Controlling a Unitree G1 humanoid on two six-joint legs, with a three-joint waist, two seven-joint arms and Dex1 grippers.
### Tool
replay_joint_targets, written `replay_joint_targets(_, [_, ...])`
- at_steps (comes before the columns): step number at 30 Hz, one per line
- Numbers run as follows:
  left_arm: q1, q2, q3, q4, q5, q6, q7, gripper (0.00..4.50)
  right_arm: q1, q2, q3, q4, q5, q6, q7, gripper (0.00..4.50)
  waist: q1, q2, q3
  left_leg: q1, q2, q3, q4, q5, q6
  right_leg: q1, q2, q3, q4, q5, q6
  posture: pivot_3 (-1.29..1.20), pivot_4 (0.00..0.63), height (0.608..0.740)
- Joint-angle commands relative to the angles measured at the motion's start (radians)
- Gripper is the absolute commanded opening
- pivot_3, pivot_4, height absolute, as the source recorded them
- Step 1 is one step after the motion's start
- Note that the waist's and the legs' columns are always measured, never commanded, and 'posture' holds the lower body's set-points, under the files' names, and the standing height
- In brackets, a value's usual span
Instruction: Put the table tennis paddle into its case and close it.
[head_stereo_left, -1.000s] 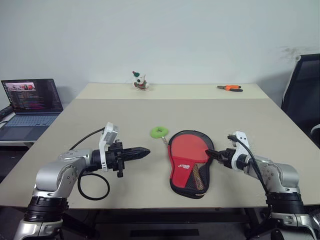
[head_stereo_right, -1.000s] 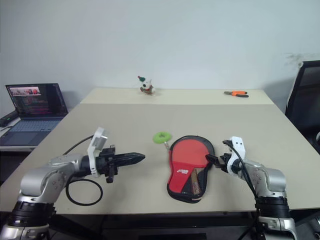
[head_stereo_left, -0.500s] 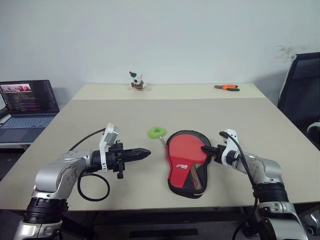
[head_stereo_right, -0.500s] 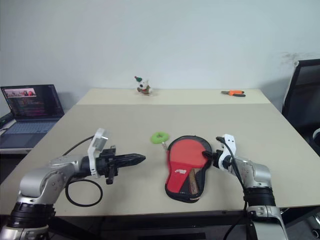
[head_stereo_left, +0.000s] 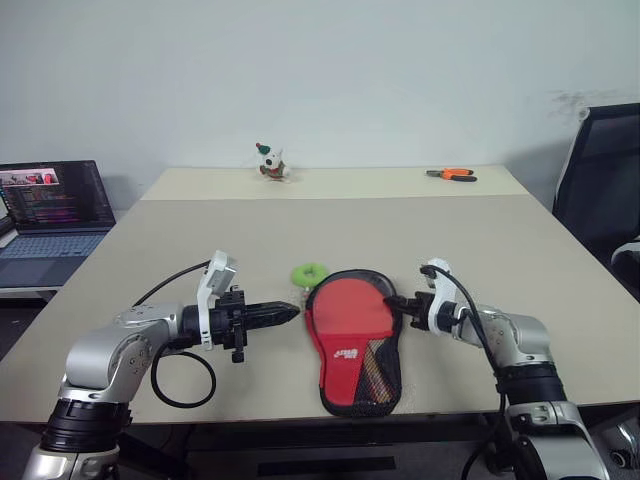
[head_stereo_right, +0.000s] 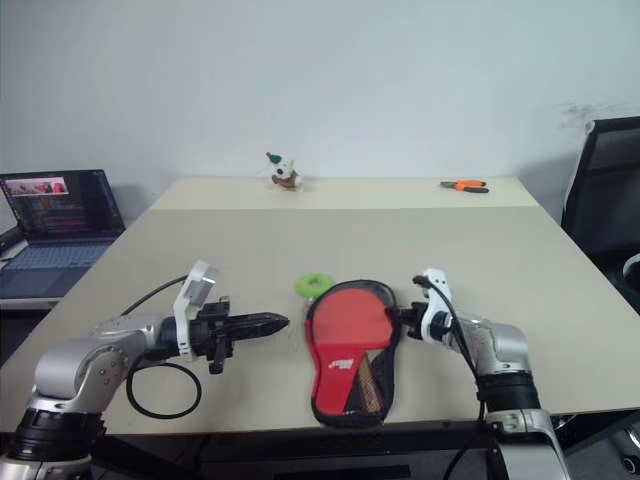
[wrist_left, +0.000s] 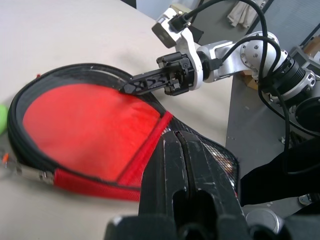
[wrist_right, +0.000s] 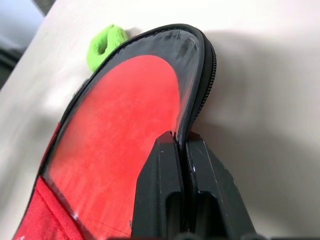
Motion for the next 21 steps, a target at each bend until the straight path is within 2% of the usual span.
replay_joint_targets(1, [-0.006, 0.015, 0.029, -0.039, -0.023, -0.008, 0.001, 0.0, 0.001, 0.01, 0.004, -0.025, 0.007, -0.005, 0.006, 0.03, 0.0, 0.0, 0.0, 0.0, 0.0, 0.0, 0.0, 0.0, 0.0, 0.0, 0.0, 0.0, 0.0, 0.0, 0.0, 0.0, 0.15, 0.74])
replay_joint_targets(9, [-0.005, 0.014, 0.031, -0.038, -0.022, -0.007, 0.011, 0.0, 0.012, -0.011, -0.032, 0.005, -0.031, -0.046, -0.053, 0.03, 0.005, 0.0, 0.0, 0.0, -0.001, 0.0, 0.0, 0.0, 0.0, 0.0, 0.0, 0.0, 0.0, 0.0, 0.0, 0.0, 0.15, 0.74])
replay_joint_targets(17, [0.003, 0.011, 0.034, -0.038, -0.023, -0.012, 0.019, 0.0, 0.066, -0.035, -0.072, -0.107, 0.033, 0.03, -0.056, 0.03, 0.026, 0.0, 0.0, -0.001, -0.002, -0.001, 0.0, 0.0, 0.0, 0.001, 0.0, -0.001, 0.0, 0.0, 0.0, 0.0, 0.15, 0.74])
replay_joint_targets(21, [0.007, 0.009, 0.037, -0.039, -0.025, -0.012, 0.023, 0.0, 0.071, -0.002, -0.098, -0.181, 0.07, 0.056, -0.089, 1.01, 0.025, 0.0, 0.0, -0.001, -0.002, -0.001, 0.0, 0.0, 0.0, 0.001, 0.0, -0.001, 0.0, 0.0, 0.0, 0.0, 0.15, 0.74])
